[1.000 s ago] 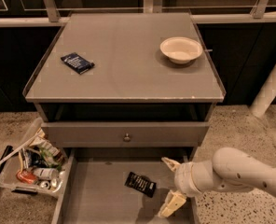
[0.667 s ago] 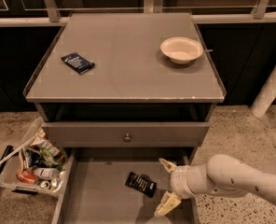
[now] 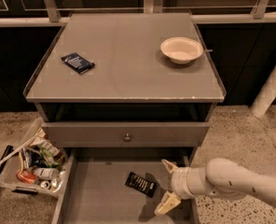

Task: Pick rxbar chocolate from middle drawer and place on counter

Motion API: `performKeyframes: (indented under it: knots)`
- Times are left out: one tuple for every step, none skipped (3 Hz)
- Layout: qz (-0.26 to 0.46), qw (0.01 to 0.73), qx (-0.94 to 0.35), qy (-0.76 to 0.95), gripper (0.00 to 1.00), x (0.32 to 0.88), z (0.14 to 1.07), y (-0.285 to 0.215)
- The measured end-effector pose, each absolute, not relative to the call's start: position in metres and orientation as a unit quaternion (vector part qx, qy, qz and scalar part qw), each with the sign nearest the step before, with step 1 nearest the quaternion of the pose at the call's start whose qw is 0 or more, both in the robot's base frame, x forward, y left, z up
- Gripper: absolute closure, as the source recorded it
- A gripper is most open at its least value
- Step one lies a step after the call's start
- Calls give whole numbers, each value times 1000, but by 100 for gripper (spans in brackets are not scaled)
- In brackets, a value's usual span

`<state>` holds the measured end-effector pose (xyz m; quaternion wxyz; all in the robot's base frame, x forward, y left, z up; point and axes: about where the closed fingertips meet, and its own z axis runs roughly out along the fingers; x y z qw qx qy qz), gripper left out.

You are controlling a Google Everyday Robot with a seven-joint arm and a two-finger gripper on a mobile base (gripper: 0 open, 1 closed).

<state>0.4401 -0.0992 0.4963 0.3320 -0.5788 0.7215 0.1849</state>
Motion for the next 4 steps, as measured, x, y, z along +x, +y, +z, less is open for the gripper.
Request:
performKeyframes:
  knots:
    - [195,332,-580,717,0,440,491,-94]
    - [194,345,-586,708,0,445,478,-84]
    - [183,358,-585,704,0,455,455,-75]
    - [182,360,-580,707,0,469,428,-70]
